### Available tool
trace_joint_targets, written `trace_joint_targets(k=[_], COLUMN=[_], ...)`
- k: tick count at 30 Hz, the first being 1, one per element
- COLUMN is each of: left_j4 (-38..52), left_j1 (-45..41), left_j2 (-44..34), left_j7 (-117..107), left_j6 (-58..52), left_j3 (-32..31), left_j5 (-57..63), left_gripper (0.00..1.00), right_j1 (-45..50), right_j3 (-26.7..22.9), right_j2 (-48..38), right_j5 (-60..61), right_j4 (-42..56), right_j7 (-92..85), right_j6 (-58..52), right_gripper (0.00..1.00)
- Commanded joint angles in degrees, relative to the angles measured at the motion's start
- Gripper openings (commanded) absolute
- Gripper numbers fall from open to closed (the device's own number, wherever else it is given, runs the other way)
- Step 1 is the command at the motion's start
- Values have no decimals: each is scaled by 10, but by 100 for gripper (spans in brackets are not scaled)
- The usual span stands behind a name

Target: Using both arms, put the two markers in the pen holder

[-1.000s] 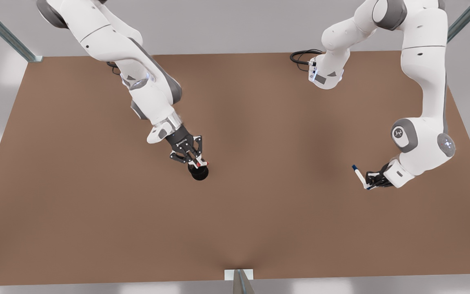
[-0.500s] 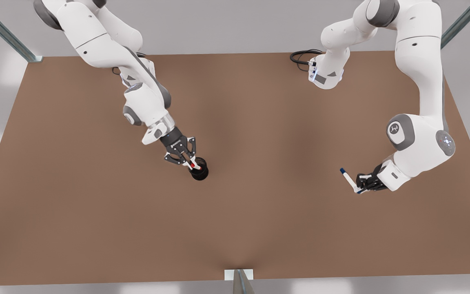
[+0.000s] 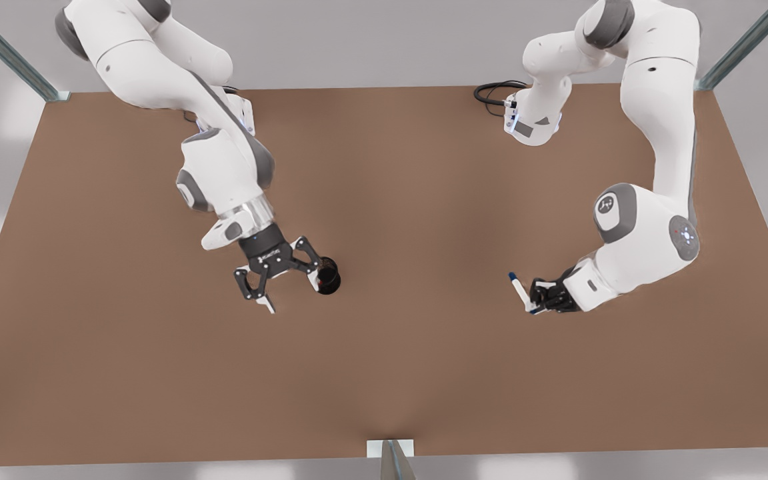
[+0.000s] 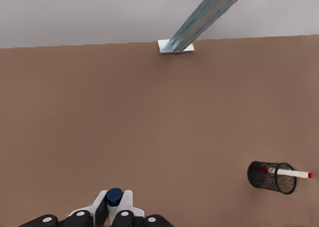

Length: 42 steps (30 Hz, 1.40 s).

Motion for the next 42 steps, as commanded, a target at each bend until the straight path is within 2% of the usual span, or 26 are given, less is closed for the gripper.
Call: trace_joint_targets(k=[1,2,3,4,5,6,7,9,12,13,17,31,40,41,42], left_j4=[37,35,33,34,32,32,32,19,18,19,50,-32,-47,-47,-47], left_j1=[-53,-87,-129,-165,-195,-216,-236,-301,-420,-456,-486,-495,-502,-505,-512], left_j2=[22,23,31,39,48,54,54,54,59,85,156,165,207,209,209], left_j7=[1,-4,-2,-2,1,1,-2,-6,-49,-97,-193,-211,-209,-209,-210], left_j6=[52,102,164,208,276,326,351,415,477,553,678,687,760,760,760], left_j3=[-1,0,2,2,4,4,4,30,131,157,160,161,161,161,161], left_j5=[-63,-66,-68,-65,-61,-22,11,75,91,90,86,82,85,86,84], left_gripper=[21,21,21,21,21,21,21,21,21,21,21,21,21,79,100], right_j1=[-13,-39,13,138,182,196,239,262,262,262,269,262,256,256,256], right_j3=[30,54,-48,-219,-310,-342,-407,-502,-504,-505,-503,-497,-499,-499,-499], right_j2=[-5,-7,-74,-105,-133,-155,-156,-167,-164,-149,-135,-125,-120,-121,-120], right_j5=[52,84,167,209,253,266,276,316,329,351,350,350,350,350,350], right_j4=[57,58,54,54,53,54,68,69,70,86,99,99,99,99,99], right_j7=[9,15,-42,-100,-150,-176,-210,-254,-268,-263,-261,-270,-278,-278,-278], right_j6=[-467,-483,-484,-527,-580,-624,-653,-690,-696,-695,-694,-680,-680,-680,-680], right_gripper=[100,100,100,100,100,100,100,100,100,100,100,100,100,100,100])
